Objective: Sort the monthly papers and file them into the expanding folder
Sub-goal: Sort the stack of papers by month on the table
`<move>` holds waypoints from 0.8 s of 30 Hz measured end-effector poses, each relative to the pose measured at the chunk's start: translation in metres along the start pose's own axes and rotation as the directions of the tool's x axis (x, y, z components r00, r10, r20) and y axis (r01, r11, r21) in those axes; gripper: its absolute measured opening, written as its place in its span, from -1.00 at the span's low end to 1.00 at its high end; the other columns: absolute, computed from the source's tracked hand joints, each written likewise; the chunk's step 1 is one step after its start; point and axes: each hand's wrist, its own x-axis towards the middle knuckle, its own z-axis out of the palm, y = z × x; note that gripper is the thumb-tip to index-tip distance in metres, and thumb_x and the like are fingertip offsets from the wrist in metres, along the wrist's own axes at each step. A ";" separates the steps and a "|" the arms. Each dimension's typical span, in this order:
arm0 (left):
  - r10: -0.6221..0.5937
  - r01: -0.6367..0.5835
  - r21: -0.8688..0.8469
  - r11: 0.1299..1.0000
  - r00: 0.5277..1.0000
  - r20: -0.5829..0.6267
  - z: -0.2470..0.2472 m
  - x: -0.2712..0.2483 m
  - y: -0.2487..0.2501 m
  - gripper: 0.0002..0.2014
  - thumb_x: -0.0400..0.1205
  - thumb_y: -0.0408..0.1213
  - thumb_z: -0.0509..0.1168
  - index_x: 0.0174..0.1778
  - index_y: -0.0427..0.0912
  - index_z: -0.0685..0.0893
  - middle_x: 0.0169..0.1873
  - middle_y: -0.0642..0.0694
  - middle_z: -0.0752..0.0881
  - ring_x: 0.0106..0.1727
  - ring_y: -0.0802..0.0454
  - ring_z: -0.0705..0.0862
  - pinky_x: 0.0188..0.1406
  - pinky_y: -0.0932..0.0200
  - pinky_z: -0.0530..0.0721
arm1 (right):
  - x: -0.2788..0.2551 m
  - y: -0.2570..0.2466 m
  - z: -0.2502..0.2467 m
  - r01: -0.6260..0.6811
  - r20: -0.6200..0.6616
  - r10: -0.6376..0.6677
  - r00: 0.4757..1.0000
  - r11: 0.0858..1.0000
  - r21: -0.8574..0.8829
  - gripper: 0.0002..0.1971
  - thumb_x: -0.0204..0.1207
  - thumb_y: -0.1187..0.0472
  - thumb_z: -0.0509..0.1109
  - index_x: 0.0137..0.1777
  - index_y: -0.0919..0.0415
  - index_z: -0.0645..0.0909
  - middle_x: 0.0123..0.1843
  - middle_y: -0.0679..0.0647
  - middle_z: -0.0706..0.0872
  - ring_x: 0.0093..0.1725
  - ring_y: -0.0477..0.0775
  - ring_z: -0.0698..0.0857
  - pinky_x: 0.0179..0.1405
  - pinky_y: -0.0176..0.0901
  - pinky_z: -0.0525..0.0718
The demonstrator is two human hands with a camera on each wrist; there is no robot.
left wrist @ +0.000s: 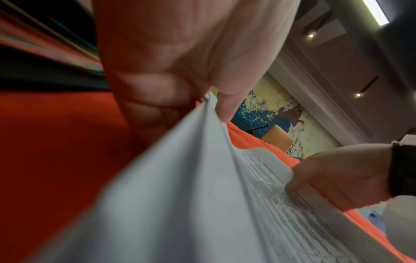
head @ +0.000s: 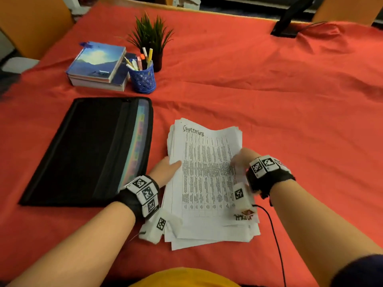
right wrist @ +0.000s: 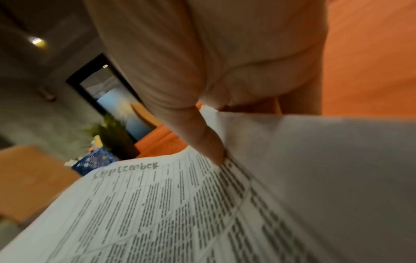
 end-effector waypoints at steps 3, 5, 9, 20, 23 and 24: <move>0.010 -0.005 0.094 0.996 0.998 -0.057 -0.007 0.003 -0.004 -0.77 0.67 -0.15 0.20 0.10 -0.21 0.60 -0.02 -0.12 0.69 -0.03 -0.06 0.66 -0.03 0.09 0.63 | 0.006 -0.006 0.003 0.007 -0.067 -0.022 0.998 0.975 -0.221 -0.50 0.47 0.34 0.36 0.40 0.41 0.37 0.36 0.34 0.50 0.34 0.33 0.51 0.16 0.00 0.54; 0.015 0.002 0.132 0.991 0.991 -0.129 -0.014 0.001 -0.004 -0.87 0.63 -0.17 0.26 -0.12 -0.14 0.49 -0.22 -0.05 0.60 -0.23 0.02 0.57 -0.30 0.15 0.51 | 0.015 -0.015 0.003 0.008 -0.280 -0.119 0.952 0.930 -0.368 -0.42 0.45 0.28 0.37 0.43 0.35 0.26 0.38 0.31 0.44 0.35 0.34 0.45 0.27 0.08 0.48; 0.087 -0.087 0.050 0.995 0.996 -0.002 -0.012 -0.002 0.002 -0.74 0.57 -0.35 0.26 0.17 -0.33 0.53 0.05 -0.15 0.69 0.08 -0.14 0.67 0.11 -0.04 0.65 | 0.028 -0.048 0.013 0.363 -0.224 -0.489 0.843 0.825 -0.433 -0.37 0.43 0.28 0.37 0.49 0.24 0.25 0.44 0.22 0.39 0.41 0.24 0.38 0.38 0.04 0.40; 0.002 -0.002 -0.026 1.000 1.000 0.018 -0.016 -0.015 -0.019 -0.74 0.61 -0.28 0.28 0.18 -0.26 0.54 0.10 -0.14 0.69 0.12 -0.05 0.67 0.16 0.01 0.64 | 0.027 -0.065 0.044 0.480 0.193 -0.475 0.858 0.613 -0.628 -0.38 0.41 0.06 0.42 0.45 0.12 0.30 0.30 0.14 0.53 0.26 0.16 0.50 0.21 0.01 0.54; -0.073 0.063 -0.208 0.976 0.997 -0.040 -0.011 -0.017 -0.015 -0.70 0.60 -0.23 0.32 0.20 -0.24 0.49 0.11 -0.15 0.67 0.13 -0.09 0.67 0.21 -0.11 0.64 | 0.017 -0.059 0.055 0.486 0.227 -0.468 0.854 0.562 -0.670 -0.35 0.39 0.00 0.42 0.46 0.12 0.29 0.31 0.12 0.49 0.28 0.14 0.47 0.23 0.03 0.55; -0.075 0.062 -0.222 0.973 0.996 -0.054 -0.009 -0.018 -0.014 -0.69 0.59 -0.25 0.33 0.21 -0.24 0.48 0.11 -0.15 0.65 0.14 -0.10 0.66 0.22 -0.12 0.63 | 0.015 -0.056 0.058 0.483 0.229 -0.468 0.853 0.545 -0.686 -0.33 0.39 -0.01 0.42 0.47 0.11 0.28 0.33 0.12 0.46 0.32 0.15 0.44 0.26 0.07 0.53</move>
